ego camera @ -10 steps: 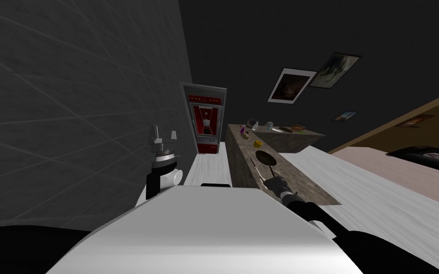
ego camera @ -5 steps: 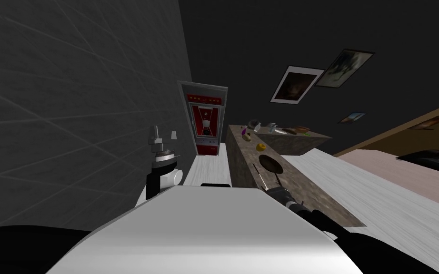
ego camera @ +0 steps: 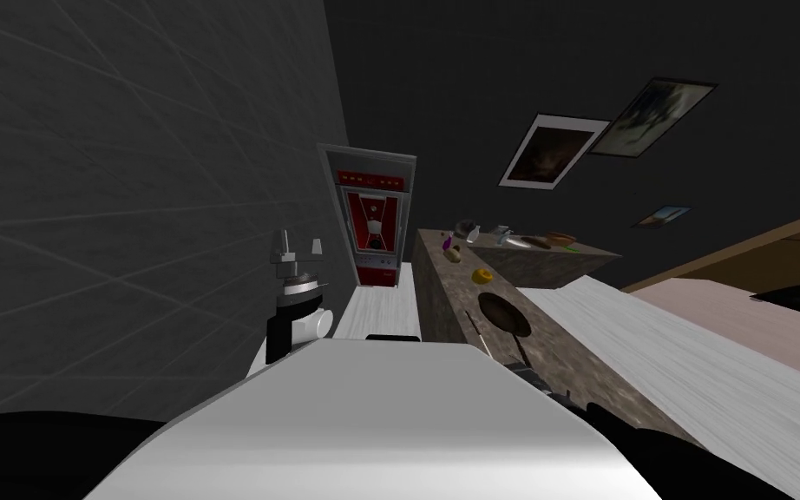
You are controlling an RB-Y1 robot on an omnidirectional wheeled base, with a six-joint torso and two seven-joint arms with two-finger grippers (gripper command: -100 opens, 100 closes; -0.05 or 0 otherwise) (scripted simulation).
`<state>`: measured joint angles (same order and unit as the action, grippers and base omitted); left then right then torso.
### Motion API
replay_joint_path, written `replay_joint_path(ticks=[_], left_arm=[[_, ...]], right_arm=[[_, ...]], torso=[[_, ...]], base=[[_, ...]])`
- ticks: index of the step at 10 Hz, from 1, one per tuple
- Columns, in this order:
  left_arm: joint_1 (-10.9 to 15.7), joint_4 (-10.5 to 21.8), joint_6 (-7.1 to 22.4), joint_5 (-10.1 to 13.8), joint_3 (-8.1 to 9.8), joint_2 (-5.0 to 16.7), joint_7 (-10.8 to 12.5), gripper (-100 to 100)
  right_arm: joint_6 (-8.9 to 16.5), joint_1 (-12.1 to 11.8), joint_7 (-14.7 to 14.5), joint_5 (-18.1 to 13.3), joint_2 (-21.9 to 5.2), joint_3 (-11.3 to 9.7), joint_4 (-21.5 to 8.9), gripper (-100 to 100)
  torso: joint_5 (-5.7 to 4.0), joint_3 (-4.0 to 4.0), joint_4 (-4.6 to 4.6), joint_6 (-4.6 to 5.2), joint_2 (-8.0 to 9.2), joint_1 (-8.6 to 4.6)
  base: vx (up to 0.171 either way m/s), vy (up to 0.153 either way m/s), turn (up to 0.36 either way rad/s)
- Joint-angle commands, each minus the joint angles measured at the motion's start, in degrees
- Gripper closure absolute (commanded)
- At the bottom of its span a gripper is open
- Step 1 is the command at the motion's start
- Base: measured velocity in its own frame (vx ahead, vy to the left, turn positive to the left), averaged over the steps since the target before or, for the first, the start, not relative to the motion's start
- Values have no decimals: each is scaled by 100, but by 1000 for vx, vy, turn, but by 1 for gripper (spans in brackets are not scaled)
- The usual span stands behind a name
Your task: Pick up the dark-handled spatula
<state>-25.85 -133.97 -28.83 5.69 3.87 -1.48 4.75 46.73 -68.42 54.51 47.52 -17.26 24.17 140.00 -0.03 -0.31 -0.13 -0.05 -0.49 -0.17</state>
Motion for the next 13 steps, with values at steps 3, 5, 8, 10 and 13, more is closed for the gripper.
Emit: replay_joint_path(ticks=[3, 5, 8, 10, 13], left_arm=[[0, 0, 0, 0, 0, 0, 0, 0], [0, 0, 0, 0, 0, 0, 0, 0], [0, 0, 0, 0, 0, 0, 0, 0], [1, 0, 0, 0, 0, 0, 0, 0], [1, 0, 0, 0, -1, -1, 0, 0]], right_arm=[[545, -211, 291, 279, -37, 121, -37, -100], [894, -386, 490, 525, -87, 225, -76, -100], [1246, -561, 687, 775, -138, 327, -111, -100], [1219, -518, 691, 713, -132, 311, -82, 0], [1069, -283, 510, 593, -71, 159, -483, -100]], torso=[[0, 7, 3, 0, 12, -1], [-1, 4, 2, 0, 6, -9], [-2, 2, 1, 0, 3, -7], [1, 16, 6, 0, 28, 6], [4, 25, 10, 1, 42, 17]], base=[[92, -34, 27], [118, -68, 40], [104, -48, 33], [19, -9, 3], [13, 13, 17]])
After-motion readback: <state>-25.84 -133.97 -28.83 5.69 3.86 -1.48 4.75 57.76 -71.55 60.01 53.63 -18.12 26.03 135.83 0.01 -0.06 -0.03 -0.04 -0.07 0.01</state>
